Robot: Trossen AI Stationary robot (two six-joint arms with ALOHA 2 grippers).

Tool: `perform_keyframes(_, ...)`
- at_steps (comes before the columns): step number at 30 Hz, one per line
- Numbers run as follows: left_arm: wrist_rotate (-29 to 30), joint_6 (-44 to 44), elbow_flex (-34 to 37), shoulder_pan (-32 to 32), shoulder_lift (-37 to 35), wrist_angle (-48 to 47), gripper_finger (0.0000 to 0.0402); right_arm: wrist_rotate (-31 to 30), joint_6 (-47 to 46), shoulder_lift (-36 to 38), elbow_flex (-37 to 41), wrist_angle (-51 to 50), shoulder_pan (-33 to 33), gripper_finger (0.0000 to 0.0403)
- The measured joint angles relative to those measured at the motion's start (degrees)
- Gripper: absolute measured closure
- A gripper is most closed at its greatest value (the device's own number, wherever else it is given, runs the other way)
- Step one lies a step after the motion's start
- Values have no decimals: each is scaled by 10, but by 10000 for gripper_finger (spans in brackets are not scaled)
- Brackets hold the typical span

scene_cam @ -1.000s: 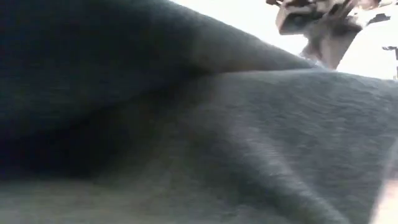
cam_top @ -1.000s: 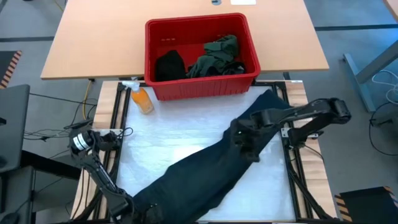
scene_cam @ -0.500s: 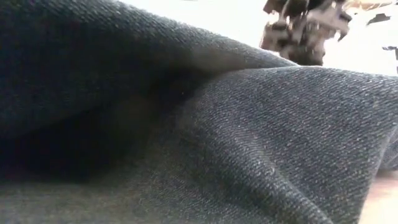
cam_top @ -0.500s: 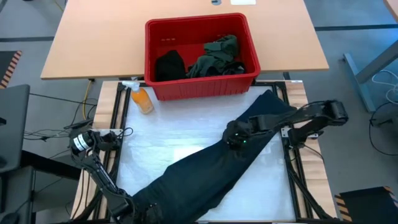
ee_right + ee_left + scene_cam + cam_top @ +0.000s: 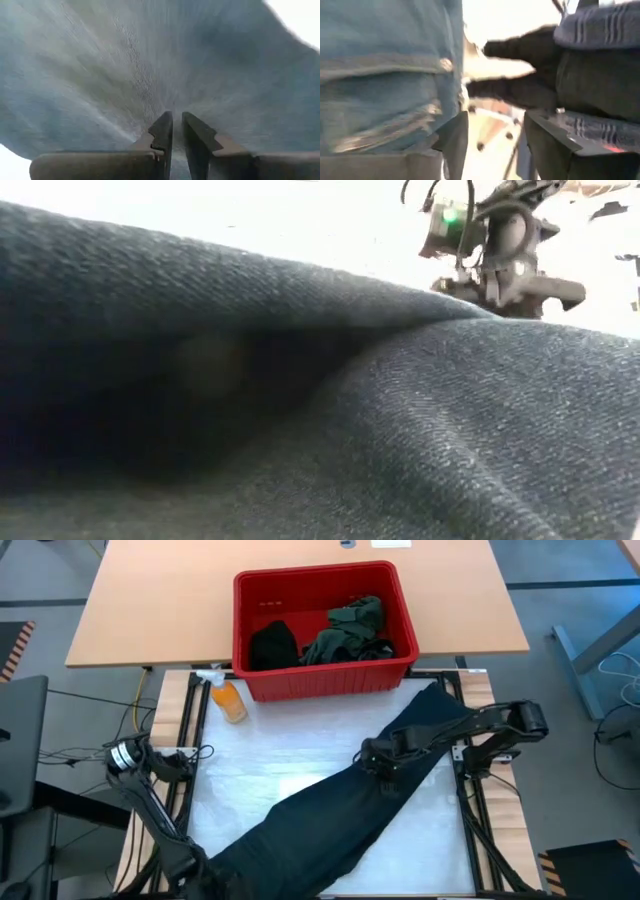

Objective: Fold Laundry from Bin
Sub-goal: Fold the dark blue pants

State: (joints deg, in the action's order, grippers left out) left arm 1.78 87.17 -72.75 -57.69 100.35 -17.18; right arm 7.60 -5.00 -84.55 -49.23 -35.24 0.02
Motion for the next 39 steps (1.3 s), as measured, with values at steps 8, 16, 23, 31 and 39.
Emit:
perform_keyframes(8, 211, 114, -1, 14, -103, -314, 215, -2, 2, 105, -15, 52, -42, 332)
perform_keyframes(16, 154, 73, 97, 68, -114, -267, 195, -2, -14, 135, -15, 53, -62, 332)
perform_keyframes(23, 150, 21, 186, 117, -120, -186, 152, 16, -16, 122, -15, 38, -60, 332)
perform_keyframes(31, 174, -17, 179, 120, -136, -225, 143, 31, -25, 121, -15, 20, -60, 332)
perform_keyframes(39, 122, -25, 293, 131, -165, -56, 143, 31, -31, 121, -15, 22, -60, 332)
